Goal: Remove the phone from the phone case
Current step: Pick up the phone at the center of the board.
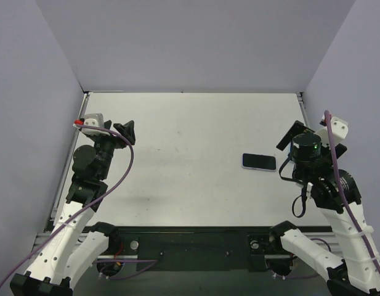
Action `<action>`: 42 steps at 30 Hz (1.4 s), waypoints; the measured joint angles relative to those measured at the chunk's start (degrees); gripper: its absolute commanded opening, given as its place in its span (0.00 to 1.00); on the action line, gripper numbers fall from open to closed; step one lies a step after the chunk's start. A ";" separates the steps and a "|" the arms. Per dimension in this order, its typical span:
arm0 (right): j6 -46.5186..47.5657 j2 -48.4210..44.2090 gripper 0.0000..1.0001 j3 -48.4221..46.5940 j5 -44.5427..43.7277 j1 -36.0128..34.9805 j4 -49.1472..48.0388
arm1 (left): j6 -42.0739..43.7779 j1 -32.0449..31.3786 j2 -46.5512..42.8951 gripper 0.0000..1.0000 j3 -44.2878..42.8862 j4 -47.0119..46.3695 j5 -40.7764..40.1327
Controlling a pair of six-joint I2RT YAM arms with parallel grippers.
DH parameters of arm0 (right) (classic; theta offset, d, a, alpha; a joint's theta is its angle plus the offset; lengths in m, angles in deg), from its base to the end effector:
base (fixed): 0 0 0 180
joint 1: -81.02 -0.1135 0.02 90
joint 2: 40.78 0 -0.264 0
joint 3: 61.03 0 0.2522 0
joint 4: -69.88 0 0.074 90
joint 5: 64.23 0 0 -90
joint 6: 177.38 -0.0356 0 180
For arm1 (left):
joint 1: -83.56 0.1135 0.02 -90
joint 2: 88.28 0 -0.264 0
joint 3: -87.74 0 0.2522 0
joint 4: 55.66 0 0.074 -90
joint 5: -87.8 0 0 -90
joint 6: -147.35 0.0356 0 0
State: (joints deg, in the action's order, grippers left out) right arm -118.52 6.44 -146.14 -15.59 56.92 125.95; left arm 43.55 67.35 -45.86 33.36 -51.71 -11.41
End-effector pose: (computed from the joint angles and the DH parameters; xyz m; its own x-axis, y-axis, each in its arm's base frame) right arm 0.1332 0.0338 0.4307 -0.1059 0.3778 -0.9198 0.3755 0.8717 0.3149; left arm 0.1743 -0.0448 0.3591 0.1005 -0.2744 -0.9563 0.1517 0.9542 -0.2579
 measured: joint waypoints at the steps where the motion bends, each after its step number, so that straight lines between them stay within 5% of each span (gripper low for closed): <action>1: -0.42 0.37 1.00 0.00 -0.15 0.00 0.00 | 0.00 0.00 0.00 0.92 0.00 -0.02 0.00; 11: -10.01 9.07 1.00 0.00 -0.68 0.04 0.02 | 0.00 -0.37 0.00 0.92 0.00 -0.31 0.02; 28: -50.01 35.91 0.99 0.79 16.96 13.75 2.73 | -0.04 -1.73 -0.26 0.92 0.00 -0.31 -0.02; 42: -58.23 60.19 0.97 -9.70 29.75 17.70 8.63 | -0.07 -2.34 -0.63 0.92 0.00 -0.31 -0.48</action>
State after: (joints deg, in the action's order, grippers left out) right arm -176.75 66.63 -155.85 14.16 74.63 134.58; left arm 43.48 65.01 -46.50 33.36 -52.01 -11.89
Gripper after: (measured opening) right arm 0.962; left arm 0.922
